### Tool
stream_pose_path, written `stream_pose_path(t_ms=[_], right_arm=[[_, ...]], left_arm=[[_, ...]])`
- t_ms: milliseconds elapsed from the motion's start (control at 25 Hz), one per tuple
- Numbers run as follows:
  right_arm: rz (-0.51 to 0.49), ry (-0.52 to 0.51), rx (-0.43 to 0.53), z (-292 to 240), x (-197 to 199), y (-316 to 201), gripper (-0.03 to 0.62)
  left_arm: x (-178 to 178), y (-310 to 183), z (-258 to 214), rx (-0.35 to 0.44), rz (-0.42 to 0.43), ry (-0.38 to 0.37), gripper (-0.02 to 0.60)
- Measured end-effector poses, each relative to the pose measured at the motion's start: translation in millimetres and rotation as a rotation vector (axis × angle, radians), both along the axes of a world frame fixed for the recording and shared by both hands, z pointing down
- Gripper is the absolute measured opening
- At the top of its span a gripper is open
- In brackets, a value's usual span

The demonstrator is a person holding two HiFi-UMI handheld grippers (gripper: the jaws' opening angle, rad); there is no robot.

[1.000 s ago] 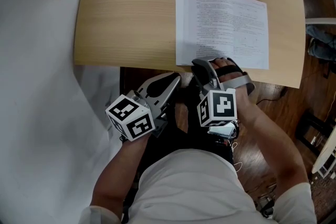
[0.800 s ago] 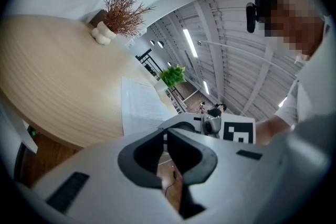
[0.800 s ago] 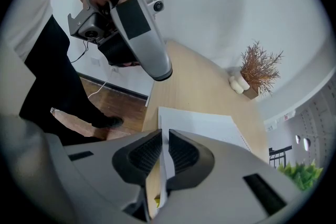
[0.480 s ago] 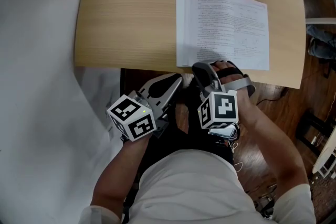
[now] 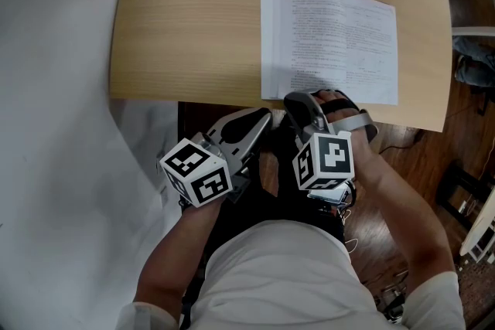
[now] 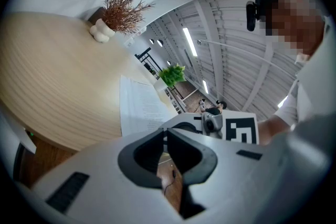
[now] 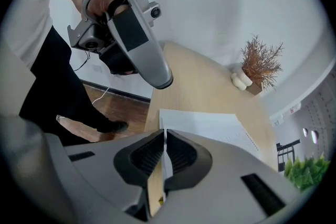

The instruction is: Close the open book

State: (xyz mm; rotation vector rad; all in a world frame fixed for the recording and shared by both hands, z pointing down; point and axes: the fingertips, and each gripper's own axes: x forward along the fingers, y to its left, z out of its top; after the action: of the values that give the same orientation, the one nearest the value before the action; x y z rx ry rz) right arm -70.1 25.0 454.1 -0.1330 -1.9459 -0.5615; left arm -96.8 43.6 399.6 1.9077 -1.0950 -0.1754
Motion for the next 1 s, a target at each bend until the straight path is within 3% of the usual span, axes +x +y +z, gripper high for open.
stream_pose_path(t_ms=[1000], right_arm=[[0.074, -0.003, -0.109, 4.5, 0.5, 0.1, 0.008]], left_arm=[[1.4, 0.0, 2.8, -0.017, 0.009, 0.013, -0.003]])
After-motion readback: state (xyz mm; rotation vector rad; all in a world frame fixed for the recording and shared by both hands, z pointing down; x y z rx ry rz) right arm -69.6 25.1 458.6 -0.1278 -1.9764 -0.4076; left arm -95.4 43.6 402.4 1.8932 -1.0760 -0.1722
